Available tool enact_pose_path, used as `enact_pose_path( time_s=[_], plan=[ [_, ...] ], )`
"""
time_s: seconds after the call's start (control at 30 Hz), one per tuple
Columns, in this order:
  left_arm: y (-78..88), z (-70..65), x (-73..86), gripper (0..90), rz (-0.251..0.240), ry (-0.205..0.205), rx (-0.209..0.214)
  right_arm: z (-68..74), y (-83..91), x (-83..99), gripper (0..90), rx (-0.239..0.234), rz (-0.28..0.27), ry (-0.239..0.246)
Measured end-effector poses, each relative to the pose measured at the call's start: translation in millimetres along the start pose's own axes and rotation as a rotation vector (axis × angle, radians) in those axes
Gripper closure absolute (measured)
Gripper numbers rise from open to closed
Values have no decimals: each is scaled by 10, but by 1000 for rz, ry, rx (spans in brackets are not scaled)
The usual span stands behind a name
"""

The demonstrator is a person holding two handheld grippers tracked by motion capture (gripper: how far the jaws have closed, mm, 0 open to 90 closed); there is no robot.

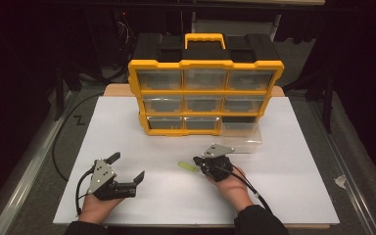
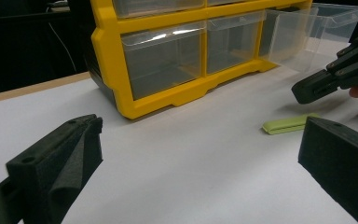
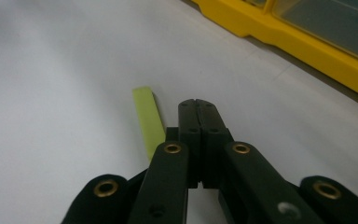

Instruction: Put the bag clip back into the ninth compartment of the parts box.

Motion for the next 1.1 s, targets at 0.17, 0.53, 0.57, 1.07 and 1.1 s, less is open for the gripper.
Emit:
enact_pose_path(
  time_s=[0.17,0.53,0.57,1.07,1.1],
  plan=[
    [-2,-2,-2,1,0,-2,1,9,-13,38,900,-7,37,20],
    [5,1,-9,1,-5,2,2,92,-6,56,900,-40,58,43],
    [6,2,-9,1,-5,1,2,99,-3,58,900,-42,57,43],
    [14,8,-17,1,-8,5,2,107,100,53,821,-35,29,13],
    [14,8,-17,1,-9,5,2,101,111,55,807,-34,26,11]
  ],
)
Point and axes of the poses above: each handheld gripper's, and its own axes: y roughly backward along the jaws, x roughly out of its underside, z roughly to its left, the point moved 3 cm from there along -y, roughly forward along the jaws, and after that the axes turned 14 degrees about y, right-handed, at the moved point
